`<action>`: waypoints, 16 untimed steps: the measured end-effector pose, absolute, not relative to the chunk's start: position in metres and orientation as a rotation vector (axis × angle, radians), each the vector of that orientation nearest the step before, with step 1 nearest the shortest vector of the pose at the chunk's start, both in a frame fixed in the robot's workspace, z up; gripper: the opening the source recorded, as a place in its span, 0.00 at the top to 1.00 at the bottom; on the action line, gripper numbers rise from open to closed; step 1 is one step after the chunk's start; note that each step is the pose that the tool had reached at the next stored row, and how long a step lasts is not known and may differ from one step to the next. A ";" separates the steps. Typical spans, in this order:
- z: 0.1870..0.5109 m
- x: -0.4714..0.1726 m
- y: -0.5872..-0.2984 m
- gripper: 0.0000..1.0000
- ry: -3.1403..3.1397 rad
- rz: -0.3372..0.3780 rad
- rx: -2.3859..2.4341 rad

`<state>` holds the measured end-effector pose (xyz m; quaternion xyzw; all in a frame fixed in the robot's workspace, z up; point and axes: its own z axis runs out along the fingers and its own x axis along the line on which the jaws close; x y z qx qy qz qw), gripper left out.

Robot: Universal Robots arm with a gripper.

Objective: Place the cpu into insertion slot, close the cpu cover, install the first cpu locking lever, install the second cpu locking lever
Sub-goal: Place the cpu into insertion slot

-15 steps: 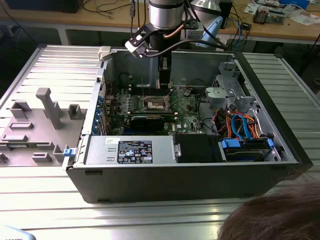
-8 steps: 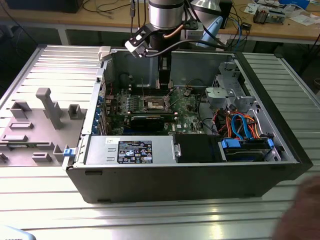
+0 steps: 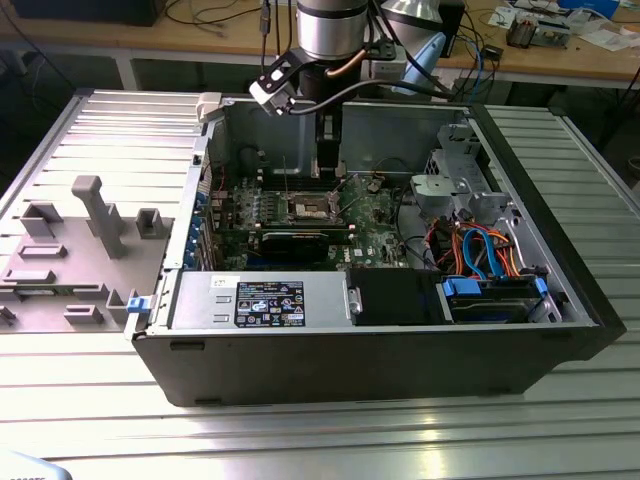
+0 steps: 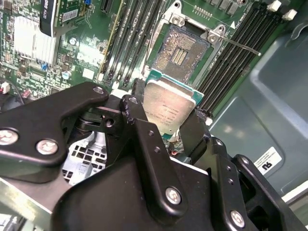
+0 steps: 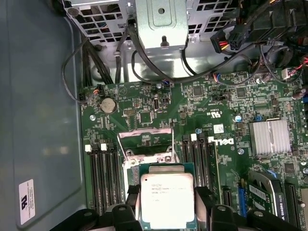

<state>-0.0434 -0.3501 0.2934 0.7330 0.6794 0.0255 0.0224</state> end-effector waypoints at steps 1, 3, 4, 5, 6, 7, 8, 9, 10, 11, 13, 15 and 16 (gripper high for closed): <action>0.293 -0.044 -0.350 0.45 2.127 0.081 2.251; 0.293 -0.044 -0.350 0.45 2.152 0.082 2.229; 0.293 -0.044 -0.350 0.45 2.161 0.083 2.221; 0.293 -0.044 -0.350 0.45 2.161 0.083 2.221; 0.293 -0.044 -0.350 0.45 2.162 0.083 2.220; 0.292 -0.044 -0.350 0.45 2.162 0.083 2.220; 0.293 -0.044 -0.350 0.45 2.162 0.083 2.220; 0.293 -0.044 -0.350 0.45 2.162 0.083 2.220; 0.292 -0.044 -0.350 0.45 2.163 0.084 2.219; 0.292 -0.044 -0.350 0.45 2.163 0.084 2.219; 0.292 -0.045 -0.350 0.45 2.163 0.083 2.219; 0.292 -0.045 -0.350 0.45 2.163 0.083 2.219; 0.292 -0.046 -0.350 0.45 2.163 0.083 2.219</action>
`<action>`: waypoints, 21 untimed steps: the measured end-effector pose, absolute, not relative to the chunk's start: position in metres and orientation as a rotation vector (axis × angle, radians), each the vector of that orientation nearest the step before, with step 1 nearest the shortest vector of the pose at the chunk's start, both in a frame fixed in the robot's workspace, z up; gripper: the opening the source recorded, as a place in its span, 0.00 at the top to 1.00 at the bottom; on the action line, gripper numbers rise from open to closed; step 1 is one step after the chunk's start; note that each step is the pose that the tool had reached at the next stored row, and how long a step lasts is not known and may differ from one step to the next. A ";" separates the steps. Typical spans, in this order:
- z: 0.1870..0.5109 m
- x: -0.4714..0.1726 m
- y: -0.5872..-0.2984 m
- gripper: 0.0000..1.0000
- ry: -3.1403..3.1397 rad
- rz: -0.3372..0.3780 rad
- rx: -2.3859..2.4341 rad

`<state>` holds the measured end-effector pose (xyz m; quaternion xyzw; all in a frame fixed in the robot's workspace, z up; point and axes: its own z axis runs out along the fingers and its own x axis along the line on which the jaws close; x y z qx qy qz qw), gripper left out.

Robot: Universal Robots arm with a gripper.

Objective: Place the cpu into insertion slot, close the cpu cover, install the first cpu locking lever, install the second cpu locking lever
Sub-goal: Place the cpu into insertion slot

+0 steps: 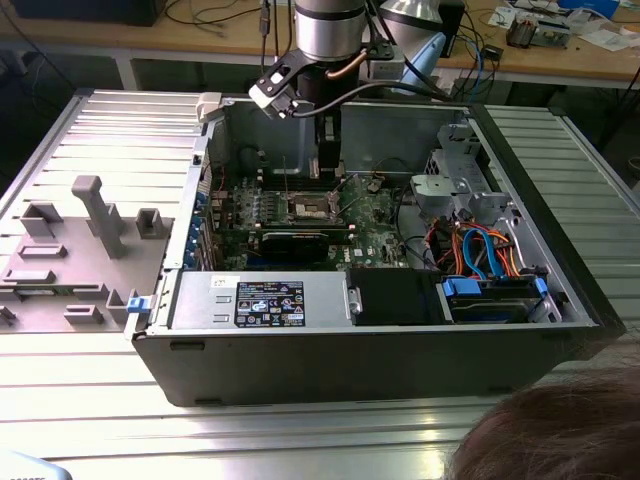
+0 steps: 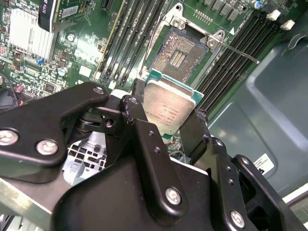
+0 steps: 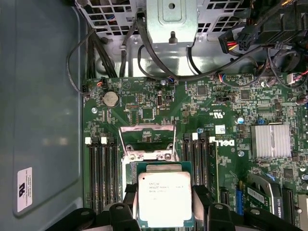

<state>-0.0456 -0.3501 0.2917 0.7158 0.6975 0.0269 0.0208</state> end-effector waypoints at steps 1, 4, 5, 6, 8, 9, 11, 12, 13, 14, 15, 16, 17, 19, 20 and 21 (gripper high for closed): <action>0.291 -0.046 -0.350 0.45 2.163 0.083 2.219; 0.291 -0.047 -0.350 0.45 2.163 0.083 2.219; 0.290 -0.048 -0.350 0.45 2.163 0.084 2.219; 0.290 -0.048 -0.350 0.45 2.163 0.084 2.219; 0.290 -0.048 -0.350 0.45 2.163 0.084 2.219; 0.290 -0.049 -0.350 0.45 2.163 0.084 2.219; 0.290 -0.049 -0.350 0.45 2.163 0.084 2.219; 0.289 -0.049 -0.350 0.45 2.163 0.084 2.219; 0.289 -0.050 -0.350 0.45 2.163 0.083 2.219; 0.289 -0.050 -0.350 0.45 2.163 0.083 2.219; 0.289 -0.050 -0.350 0.45 2.163 0.084 2.219; 0.289 -0.050 -0.350 0.45 2.163 0.084 2.219; 0.288 -0.051 -0.350 0.45 2.163 0.084 2.219; 0.288 -0.051 -0.350 0.45 2.163 0.084 2.219; 0.287 -0.051 -0.350 0.45 2.163 0.083 2.219; 0.287 -0.052 -0.350 0.45 2.163 0.084 2.219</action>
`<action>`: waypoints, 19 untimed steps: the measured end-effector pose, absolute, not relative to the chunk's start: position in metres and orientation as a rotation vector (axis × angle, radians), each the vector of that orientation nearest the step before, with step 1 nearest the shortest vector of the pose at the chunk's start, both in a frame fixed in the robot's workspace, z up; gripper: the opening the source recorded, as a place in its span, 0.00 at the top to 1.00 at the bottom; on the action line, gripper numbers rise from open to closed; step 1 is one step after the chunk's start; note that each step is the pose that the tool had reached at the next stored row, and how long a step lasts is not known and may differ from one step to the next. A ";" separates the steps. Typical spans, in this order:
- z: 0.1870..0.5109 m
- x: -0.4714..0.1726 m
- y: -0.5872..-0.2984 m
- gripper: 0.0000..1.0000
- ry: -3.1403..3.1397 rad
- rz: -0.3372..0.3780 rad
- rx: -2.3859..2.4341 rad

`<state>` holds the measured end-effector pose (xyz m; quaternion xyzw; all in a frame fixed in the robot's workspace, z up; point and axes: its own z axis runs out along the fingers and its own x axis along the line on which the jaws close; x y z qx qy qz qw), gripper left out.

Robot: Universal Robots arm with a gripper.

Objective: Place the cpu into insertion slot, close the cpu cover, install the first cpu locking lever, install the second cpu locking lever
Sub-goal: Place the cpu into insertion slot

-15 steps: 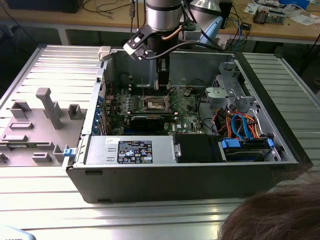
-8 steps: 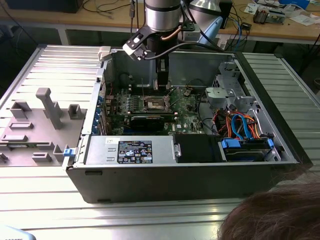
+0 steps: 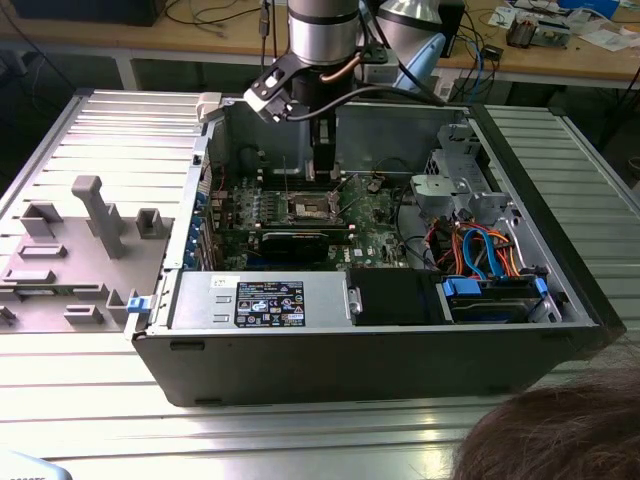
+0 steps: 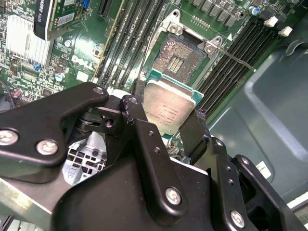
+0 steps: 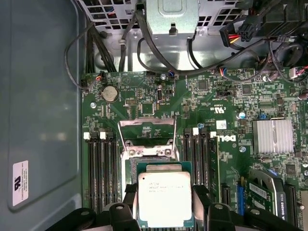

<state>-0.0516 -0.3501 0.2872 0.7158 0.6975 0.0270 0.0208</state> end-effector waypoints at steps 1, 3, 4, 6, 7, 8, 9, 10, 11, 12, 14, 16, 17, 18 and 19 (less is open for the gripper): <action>0.287 -0.052 -0.350 0.45 2.163 0.083 2.219; 0.287 -0.052 -0.350 0.45 2.163 0.083 2.219; 0.286 -0.052 -0.350 0.45 2.163 0.084 2.219; 0.286 -0.053 -0.350 0.45 2.163 0.083 2.219; 0.286 -0.053 -0.350 0.45 2.163 0.083 2.219; 0.286 -0.054 -0.350 0.45 2.163 0.083 2.219; 0.286 -0.054 -0.350 0.45 2.163 0.084 2.219; 0.285 -0.054 -0.350 0.45 2.163 0.084 2.219; 0.285 -0.054 -0.350 0.45 2.163 0.084 2.219; 0.285 -0.055 -0.350 0.45 2.163 0.084 2.219; 0.285 -0.055 -0.350 0.45 2.163 0.083 2.219; 0.284 -0.055 -0.350 0.45 2.163 0.084 2.219; 0.284 -0.055 -0.350 0.45 2.163 0.084 2.219; 0.284 -0.055 -0.350 0.45 2.163 0.083 2.219; 0.284 -0.055 -0.350 0.45 2.163 0.084 2.219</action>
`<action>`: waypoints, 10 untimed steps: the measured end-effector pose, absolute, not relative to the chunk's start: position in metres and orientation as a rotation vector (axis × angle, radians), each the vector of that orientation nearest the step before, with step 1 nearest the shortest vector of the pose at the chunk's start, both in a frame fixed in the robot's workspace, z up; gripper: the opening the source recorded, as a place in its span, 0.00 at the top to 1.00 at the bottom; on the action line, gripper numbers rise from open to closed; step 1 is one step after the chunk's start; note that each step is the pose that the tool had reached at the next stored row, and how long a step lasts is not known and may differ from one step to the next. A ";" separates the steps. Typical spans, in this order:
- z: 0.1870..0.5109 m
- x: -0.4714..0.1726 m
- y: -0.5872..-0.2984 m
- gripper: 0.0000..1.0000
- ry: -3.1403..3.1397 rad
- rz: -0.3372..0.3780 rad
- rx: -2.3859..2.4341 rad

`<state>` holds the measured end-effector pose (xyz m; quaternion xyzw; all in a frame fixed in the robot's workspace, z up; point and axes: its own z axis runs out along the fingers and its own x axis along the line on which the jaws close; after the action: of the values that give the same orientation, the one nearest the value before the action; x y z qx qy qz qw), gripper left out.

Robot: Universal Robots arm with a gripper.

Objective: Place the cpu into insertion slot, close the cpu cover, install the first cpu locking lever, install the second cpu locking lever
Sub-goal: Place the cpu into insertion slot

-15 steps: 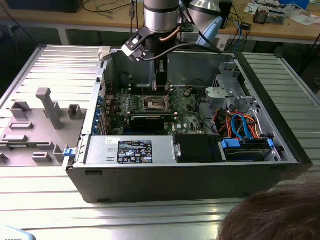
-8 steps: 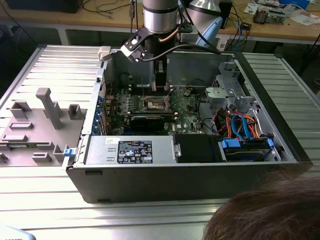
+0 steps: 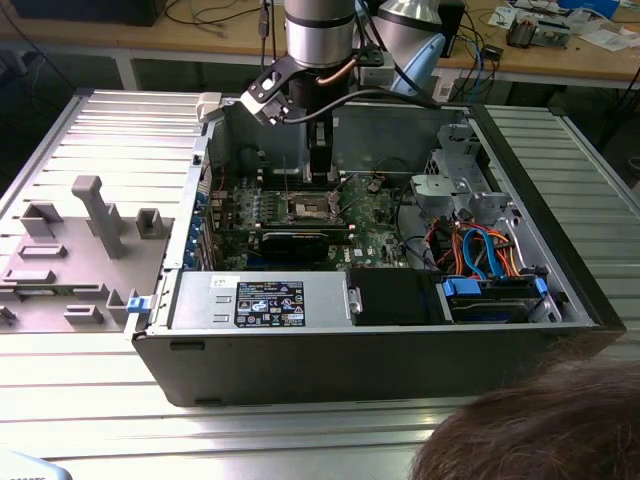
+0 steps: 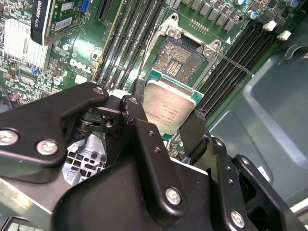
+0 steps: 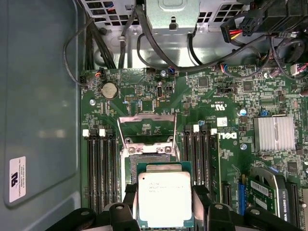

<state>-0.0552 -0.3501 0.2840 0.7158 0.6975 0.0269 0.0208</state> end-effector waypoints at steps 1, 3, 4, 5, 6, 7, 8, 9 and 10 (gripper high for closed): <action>0.284 -0.055 -0.350 0.45 2.163 0.083 2.219; 0.284 -0.056 -0.350 0.45 2.163 0.084 2.219; 0.283 -0.056 -0.350 0.45 2.163 0.083 2.219; 0.283 -0.056 -0.350 0.45 2.163 0.084 2.219; 0.283 -0.056 -0.350 0.45 2.163 0.083 2.219; 0.283 -0.056 -0.350 0.45 2.163 0.084 2.219; 0.283 -0.056 -0.350 0.45 2.163 0.084 2.219; 0.283 -0.056 -0.350 0.45 2.163 0.084 2.219; 0.282 -0.056 -0.350 0.45 2.163 0.084 2.219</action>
<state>-0.0564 -0.3501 0.2825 0.7157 0.6975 0.0270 0.0208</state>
